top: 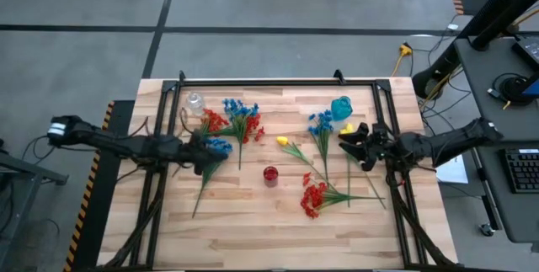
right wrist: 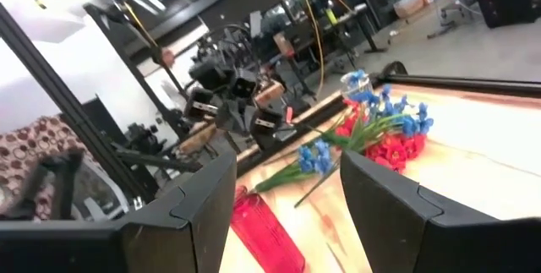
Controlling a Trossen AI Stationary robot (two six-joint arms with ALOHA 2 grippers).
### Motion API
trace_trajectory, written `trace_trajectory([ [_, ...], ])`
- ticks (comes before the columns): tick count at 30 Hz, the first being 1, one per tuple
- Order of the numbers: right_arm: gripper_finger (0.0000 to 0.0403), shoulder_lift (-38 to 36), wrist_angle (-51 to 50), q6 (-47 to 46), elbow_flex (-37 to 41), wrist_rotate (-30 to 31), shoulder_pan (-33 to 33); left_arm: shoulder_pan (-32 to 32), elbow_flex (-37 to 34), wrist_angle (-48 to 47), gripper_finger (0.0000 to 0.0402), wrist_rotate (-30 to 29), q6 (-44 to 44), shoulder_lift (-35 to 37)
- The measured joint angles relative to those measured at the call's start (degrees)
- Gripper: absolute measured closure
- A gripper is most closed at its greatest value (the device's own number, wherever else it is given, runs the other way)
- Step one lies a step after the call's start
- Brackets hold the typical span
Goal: Sort flowers into vase by color
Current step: Put the bottom blue flowers into the transparent vase
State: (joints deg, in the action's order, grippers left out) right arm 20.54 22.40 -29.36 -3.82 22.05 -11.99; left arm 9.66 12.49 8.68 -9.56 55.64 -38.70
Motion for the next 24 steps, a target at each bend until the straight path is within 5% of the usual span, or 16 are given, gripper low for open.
trace_trajectory([
  [9,0.0197,8.96,-22.05,-0.49,-14.25,2.03,0.02,6.8,18.66,-36.95,0.0402,-4.68,12.97,-12.46],
  [15,0.0197,14.71,-30.48,0.34,-21.58,2.0,0.0,11.67,23.73,-47.33,0.0402,-5.32,25.08,-23.27],
  [24,0.0197,19.48,-33.0,2.23,-25.62,1.96,0.0,11.67,33.06,-61.02,0.0344,-3.03,26.95,-36.97],
])
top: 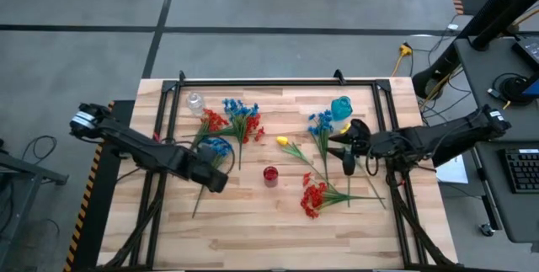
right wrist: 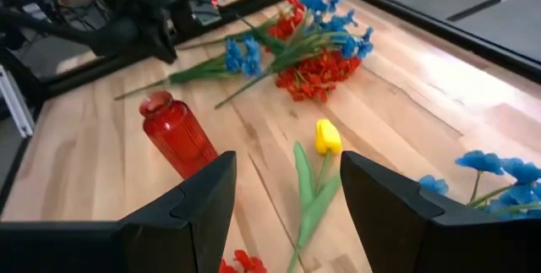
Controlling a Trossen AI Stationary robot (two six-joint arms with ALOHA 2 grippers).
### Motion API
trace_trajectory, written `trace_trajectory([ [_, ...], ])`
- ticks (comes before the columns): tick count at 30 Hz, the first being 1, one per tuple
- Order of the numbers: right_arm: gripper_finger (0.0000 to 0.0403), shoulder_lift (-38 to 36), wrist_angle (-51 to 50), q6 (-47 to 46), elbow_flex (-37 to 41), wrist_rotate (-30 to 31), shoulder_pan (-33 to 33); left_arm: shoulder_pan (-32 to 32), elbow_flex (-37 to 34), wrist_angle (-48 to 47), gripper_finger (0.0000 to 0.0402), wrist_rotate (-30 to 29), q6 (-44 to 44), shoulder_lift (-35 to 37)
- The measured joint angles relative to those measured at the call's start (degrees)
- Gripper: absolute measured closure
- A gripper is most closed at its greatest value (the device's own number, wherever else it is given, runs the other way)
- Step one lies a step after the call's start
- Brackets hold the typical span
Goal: Sort flowers into vase by color
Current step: Put the bottom blue flowers into the transparent vase
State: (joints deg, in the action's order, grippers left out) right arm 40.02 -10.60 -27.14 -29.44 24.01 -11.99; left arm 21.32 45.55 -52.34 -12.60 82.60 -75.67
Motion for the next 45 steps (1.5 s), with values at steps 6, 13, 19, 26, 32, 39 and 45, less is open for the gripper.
trace_trajectory([
  [6,0.0197,1.45,0.17,-0.29,-0.15,-0.02,0.0,-0.01,5.6,-7.24,0.027,-1.47,-0.07,-7.34],
  [13,0.0197,1.78,0.16,-1.2,-0.09,-1.76,-0.11,-1.34,5.31,-7.25,0.0203,0.31,-0.71,-13.48],
  [19,0.0197,1.78,0.12,-1.2,-0.08,-2.03,-0.11,-1.73,3.61,-4.06,0.0209,0.09,-0.83,-15.24],
  [26,0.0197,1.78,0.14,-1.2,-0.08,-2.03,-0.11,-1.84,1.12,-2.7,0.0242,0.1,1.03,-16.24],
  [32,0.0197,1.78,0.13,-1.18,-0.08,-2.03,-0.11,-1.81,-0.62,0.67,0.0295,0.08,1.41,-16.41],
  [39,0.0197,1.78,0.14,-1.18,-0.06,-2.03,-0.11,-1.81,-0.29,0.79,0.0383,0.08,1.98,-16.12],
  [45,0.0197,1.78,0.14,-1.18,-0.03,-2.05,-0.11,-1.59,1.36,-0.43,0.0391,0.11,1.9,-16.06],
])
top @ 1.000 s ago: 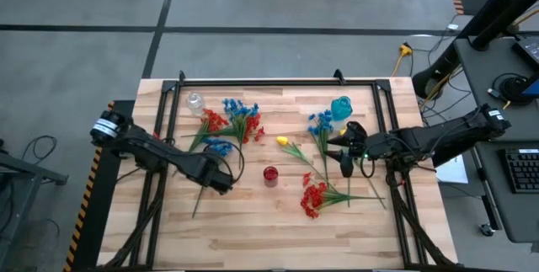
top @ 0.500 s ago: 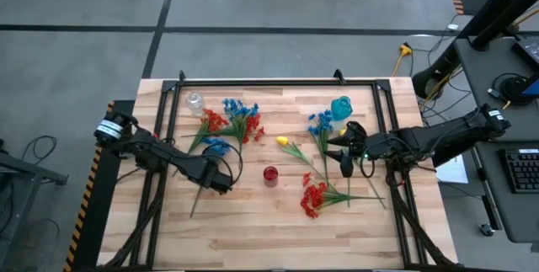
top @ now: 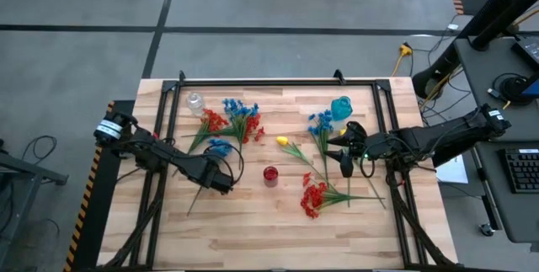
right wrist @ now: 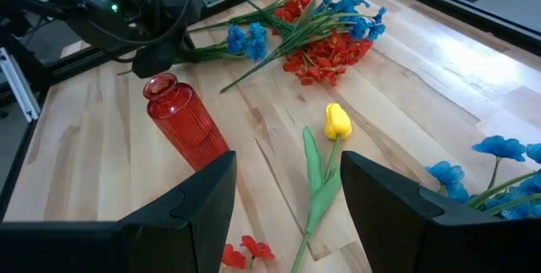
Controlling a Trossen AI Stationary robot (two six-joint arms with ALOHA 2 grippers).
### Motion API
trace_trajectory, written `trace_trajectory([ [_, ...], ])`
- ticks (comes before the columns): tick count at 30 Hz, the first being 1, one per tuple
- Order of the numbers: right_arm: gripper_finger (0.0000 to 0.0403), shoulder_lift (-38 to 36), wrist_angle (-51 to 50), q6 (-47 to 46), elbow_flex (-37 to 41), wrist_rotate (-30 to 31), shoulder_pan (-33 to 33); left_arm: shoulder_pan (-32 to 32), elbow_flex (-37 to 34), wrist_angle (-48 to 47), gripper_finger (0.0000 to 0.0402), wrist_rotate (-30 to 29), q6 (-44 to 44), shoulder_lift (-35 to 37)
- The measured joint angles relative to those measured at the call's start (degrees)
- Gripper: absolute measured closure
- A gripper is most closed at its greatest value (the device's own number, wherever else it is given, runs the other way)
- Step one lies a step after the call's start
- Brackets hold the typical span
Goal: Sort flowers into vase by color
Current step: Put the bottom blue flowers into the transparent vase
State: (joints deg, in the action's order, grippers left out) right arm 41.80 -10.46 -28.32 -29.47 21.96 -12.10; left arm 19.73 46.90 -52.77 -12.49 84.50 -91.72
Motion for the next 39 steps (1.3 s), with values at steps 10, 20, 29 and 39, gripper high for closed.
trace_trajectory([
  [10,0.0197,0.0,-0.01,0.0,0.0,-0.02,-0.01,3.52,11.17,-14.26,0.04,-3.21,-2.42,1.75],
  [20,0.0197,0.0,0.0,0.0,0.0,-0.02,-0.02,4.35,22.8,-12.0,0.0401,-22.43,-22.93,11.58],
  [29,0.0197,0.1,1.07,1.43,0.02,0.07,-0.02,3.78,21.07,0.89,0.0401,-48.17,-47.45,26.74],
  [39,0.0197,1.4,5.47,5.63,0.02,0.57,0.0,-4.9,0.88,47.85,0.0401,-37.37,-89.28,43.81],
])
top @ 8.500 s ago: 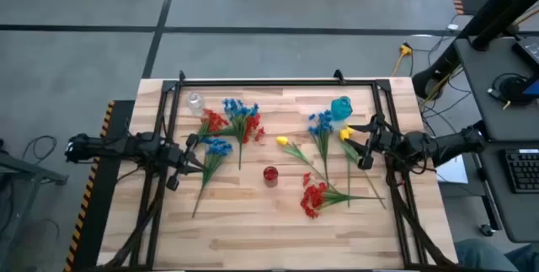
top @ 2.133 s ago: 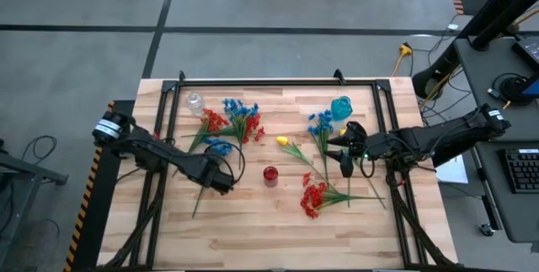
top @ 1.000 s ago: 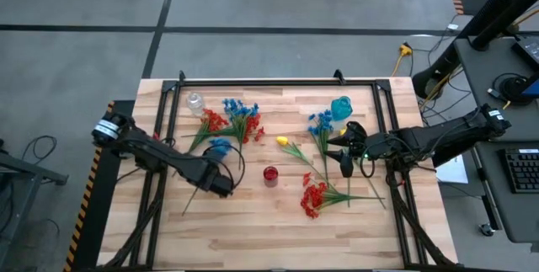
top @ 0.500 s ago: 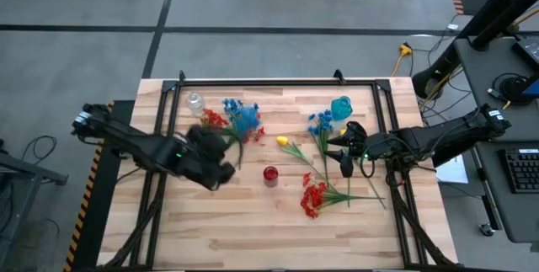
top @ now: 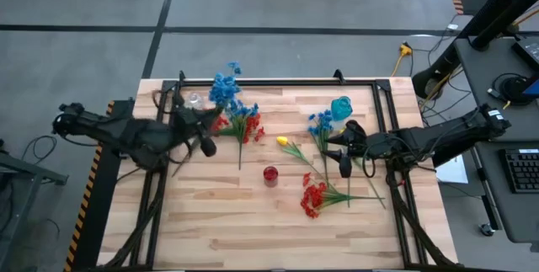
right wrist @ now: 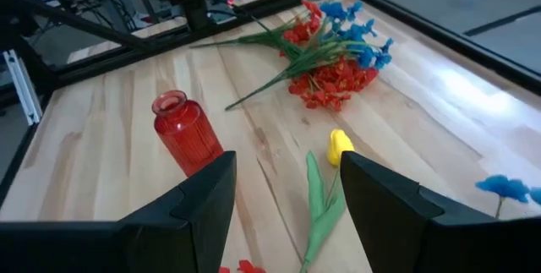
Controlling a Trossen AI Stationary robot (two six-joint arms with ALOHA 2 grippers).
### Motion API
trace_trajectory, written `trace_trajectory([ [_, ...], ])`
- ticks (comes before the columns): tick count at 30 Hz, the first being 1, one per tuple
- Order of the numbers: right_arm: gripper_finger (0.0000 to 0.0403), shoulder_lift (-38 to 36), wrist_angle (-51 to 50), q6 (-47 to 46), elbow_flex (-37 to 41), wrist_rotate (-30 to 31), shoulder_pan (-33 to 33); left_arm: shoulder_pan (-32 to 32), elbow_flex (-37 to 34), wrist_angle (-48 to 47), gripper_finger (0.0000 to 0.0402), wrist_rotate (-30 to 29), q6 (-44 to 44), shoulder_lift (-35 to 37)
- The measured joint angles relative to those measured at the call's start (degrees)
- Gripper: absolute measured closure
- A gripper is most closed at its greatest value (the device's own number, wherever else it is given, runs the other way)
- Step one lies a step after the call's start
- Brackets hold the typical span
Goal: Sort flowers into vase by color
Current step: Put the bottom blue flowers into the transparent vase
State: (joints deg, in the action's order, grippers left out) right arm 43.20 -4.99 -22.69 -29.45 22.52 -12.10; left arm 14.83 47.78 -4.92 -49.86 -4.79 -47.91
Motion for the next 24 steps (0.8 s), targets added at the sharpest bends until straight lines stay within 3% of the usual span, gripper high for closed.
trace_trajectory([
  [3,0.0197,0.61,1.89,0.36,0.0,0.0,0.0,-5.71,-7.87,14.18,0.0401,7.58,-9.99,5.14],
  [8,0.0197,1.97,3.17,0.36,0.0,0.01,0.0,-15.17,-18.37,25.04,0.0401,8.8,-18.33,12.97],
  [15,0.0197,4.99,5.5,0.42,0.0,0.04,0.0,-29.41,-25.97,27.2,0.0401,6.53,-17.61,18.09],
  [24,0.0197,7.92,7.95,0.21,0.02,0.04,0.0,-42.7,-31.14,36.97,0.0401,10.13,-9.62,16.01],
])
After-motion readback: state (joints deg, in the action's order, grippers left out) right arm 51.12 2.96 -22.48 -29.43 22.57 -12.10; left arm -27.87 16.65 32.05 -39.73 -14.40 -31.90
